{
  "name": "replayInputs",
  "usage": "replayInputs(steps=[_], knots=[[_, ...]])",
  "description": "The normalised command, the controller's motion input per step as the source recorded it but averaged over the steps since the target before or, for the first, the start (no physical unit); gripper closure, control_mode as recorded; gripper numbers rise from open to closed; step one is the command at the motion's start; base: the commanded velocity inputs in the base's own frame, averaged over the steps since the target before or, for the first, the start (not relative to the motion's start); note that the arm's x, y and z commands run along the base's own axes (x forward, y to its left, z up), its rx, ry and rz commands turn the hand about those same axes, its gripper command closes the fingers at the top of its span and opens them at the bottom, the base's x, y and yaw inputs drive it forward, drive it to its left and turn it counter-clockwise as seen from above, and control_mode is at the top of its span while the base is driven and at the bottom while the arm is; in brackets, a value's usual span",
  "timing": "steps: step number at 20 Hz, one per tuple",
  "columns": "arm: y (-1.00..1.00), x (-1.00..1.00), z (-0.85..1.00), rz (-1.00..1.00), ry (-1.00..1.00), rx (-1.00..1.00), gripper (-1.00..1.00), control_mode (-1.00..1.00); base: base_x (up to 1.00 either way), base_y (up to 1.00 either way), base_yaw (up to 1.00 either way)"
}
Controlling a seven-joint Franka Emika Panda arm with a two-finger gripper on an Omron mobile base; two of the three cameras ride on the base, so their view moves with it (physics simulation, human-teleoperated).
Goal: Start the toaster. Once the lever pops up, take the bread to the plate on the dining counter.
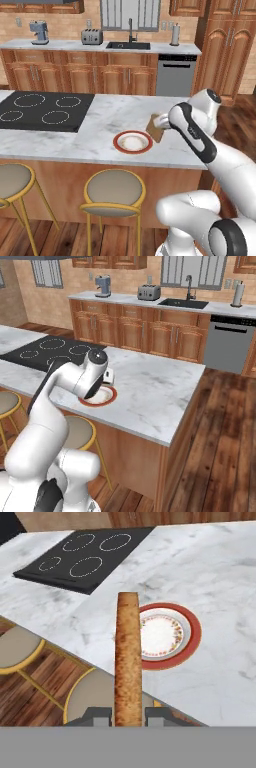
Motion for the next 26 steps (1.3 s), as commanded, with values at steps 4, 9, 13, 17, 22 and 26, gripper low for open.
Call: replayInputs(steps=[4, 9, 13, 17, 22, 26], knots=[[0.25, 0.32, -0.25, 0.07, 0.16, 0.00, 1.00, -1.00, 0.00, 0.00, 0.00], [0.22, 0.32, -0.21, 0.07, 0.06, 0.00, 1.00, -1.00, 0.00, 0.00, 0.00], [0.15, 0.31, -0.18, 0.05, 0.00, 0.00, 1.00, -1.00, 0.00, 0.00, 0.00], [0.03, 0.22, -0.18, 0.01, 0.00, 0.00, 1.00, -1.00, 0.00, 0.00, 0.00], [0.01, 0.21, -0.14, 0.00, 0.00, 0.00, 1.00, -1.00, 0.00, 0.00, 0.00], [0.06, 0.24, -0.13, 0.00, 0.00, 0.00, 1.00, -1.00, 0.00, 0.00, 0.00]])
